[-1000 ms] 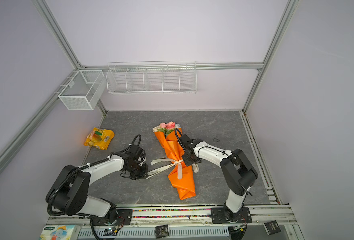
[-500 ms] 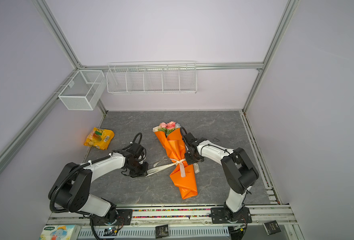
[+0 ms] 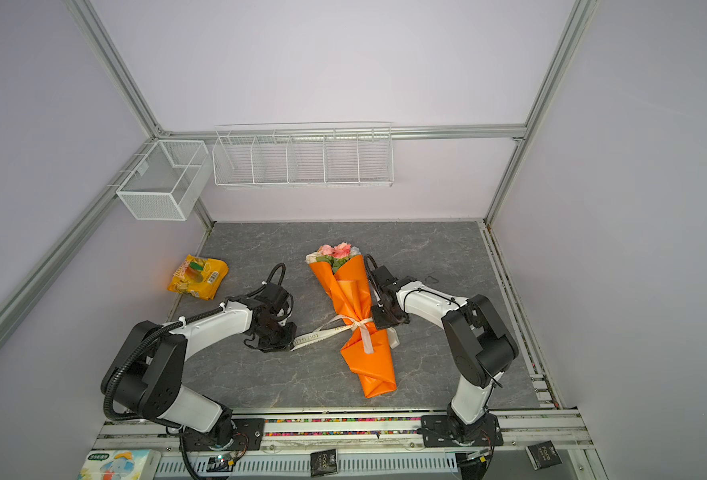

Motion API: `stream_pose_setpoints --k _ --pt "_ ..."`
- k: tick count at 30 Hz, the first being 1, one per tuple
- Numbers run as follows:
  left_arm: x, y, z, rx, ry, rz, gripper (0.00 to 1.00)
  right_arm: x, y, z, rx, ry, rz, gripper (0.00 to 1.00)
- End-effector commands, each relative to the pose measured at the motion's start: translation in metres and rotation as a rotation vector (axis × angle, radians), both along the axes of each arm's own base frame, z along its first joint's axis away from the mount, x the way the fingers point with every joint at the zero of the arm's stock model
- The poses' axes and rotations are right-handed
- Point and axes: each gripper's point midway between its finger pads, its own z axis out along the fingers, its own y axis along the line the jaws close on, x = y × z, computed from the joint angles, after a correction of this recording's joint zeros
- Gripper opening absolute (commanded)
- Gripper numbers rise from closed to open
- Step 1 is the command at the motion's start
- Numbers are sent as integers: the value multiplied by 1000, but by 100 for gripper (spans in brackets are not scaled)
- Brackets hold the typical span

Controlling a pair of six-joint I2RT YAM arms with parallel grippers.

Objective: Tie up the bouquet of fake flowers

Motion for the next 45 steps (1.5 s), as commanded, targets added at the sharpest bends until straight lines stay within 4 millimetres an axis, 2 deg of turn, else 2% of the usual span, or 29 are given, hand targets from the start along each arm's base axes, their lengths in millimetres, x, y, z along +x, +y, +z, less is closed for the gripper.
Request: stream_pose_setpoints --k 1,6,12,21,29,32,35,37,38,39,40,41,43,44,45 --pt "-3 19 -3 101 14 4 0 -4 -21 -12 -62 29 -63 6" --pt "-2 27 1 138 -12 12 0 -3 -33 -17 -72 40 -131 6" --pt "-4 29 -3 155 2 6 0 -2 -35 -21 -62 50 -133 6" --pt "-2 46 -3 245 -12 31 0 -4 -49 -32 -120 65 -162 6" --pt "-4 46 -7 249 4 24 0 -2 -47 -34 -105 67 -157 6" --pt "0 49 -3 266 -15 31 0 -1 -47 -30 -101 57 -159 6" --pt "1 40 5 213 -22 16 0 3 -35 -13 -29 27 -130 6" --pt "6 18 18 83 -49 2 0 4 -12 9 87 13 -50 6" --pt "10 6 25 20 -67 -5 0 4 -3 20 130 5 -19 10" --pt "15 -6 34 -47 -83 -6 2 2 8 32 177 -6 29 21" --pt "20 -16 44 -95 -103 -3 12 1 13 42 188 -28 51 27" --pt "26 -21 52 -118 -122 4 25 3 12 52 182 -60 41 29" --pt "36 -29 75 -146 -194 0 28 6 4 72 188 -128 4 38" --pt "41 -27 86 -138 -235 18 33 7 1 82 187 -158 -6 40" --pt "45 -23 98 -134 -276 44 43 8 -7 93 167 -193 -27 41"
